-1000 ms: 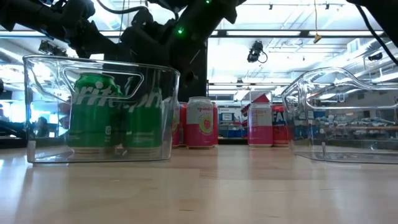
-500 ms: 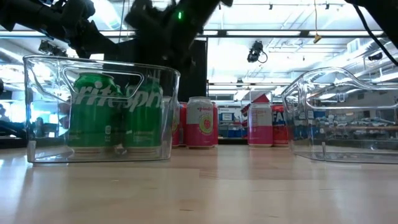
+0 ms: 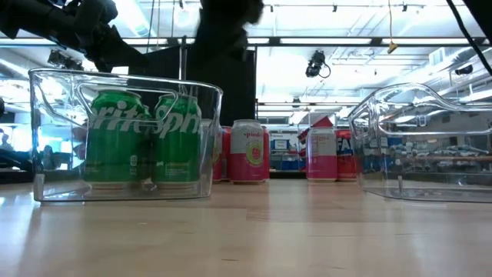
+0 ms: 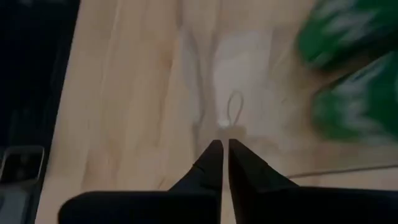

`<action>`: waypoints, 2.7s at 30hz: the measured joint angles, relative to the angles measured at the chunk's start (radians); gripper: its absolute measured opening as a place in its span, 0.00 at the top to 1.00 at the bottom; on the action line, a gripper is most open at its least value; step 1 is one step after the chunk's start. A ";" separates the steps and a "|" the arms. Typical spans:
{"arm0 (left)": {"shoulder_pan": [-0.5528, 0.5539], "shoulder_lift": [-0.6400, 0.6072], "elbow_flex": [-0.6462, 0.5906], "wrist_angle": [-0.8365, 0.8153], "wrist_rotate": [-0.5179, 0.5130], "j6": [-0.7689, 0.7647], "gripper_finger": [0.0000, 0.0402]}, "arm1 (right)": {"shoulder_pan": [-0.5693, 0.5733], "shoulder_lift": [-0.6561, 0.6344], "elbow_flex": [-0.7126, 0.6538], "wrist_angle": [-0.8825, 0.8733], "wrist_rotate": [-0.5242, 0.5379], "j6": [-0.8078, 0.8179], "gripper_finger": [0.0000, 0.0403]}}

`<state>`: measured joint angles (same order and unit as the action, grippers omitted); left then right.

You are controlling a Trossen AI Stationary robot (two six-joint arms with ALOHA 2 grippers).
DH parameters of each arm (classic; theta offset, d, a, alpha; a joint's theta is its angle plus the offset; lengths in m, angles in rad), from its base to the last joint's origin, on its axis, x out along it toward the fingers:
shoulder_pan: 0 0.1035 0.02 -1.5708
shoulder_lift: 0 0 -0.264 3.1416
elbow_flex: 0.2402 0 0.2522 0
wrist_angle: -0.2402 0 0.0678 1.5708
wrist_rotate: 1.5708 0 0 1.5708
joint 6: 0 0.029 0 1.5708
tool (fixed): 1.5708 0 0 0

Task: Sort soda cans
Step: Move the top left transparent bin to the top left of the table

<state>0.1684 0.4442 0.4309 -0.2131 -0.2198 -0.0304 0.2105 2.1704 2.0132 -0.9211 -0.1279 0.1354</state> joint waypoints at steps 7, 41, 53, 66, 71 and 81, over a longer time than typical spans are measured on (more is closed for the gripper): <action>0.000 0.000 0.000 0.002 0.074 0.000 0.99 | 0.027 -0.008 -0.110 0.067 -0.003 0.024 0.99; -0.251 0.022 0.005 0.003 0.109 0.073 0.99 | -0.212 0.008 -0.142 0.419 0.186 -0.165 1.00; -0.426 0.286 0.005 0.041 0.103 -0.016 0.99 | -0.092 -0.173 -0.138 0.245 0.325 -0.093 1.00; -0.467 0.534 0.014 -0.051 -0.094 -0.275 0.99 | -0.048 -0.202 -0.138 0.105 0.487 -0.018 1.00; -0.465 0.484 0.014 -0.204 -0.190 -0.369 0.99 | -0.048 -0.201 -0.138 0.091 0.498 -0.007 1.00; -0.461 0.426 0.029 -0.459 -0.380 -0.540 0.99 | -0.048 -0.201 -0.138 0.085 0.502 -0.007 1.00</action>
<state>-0.2930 0.8702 0.4599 -0.6721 -0.6003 -0.5707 0.1623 1.9697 1.8748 -0.8362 0.3745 0.1287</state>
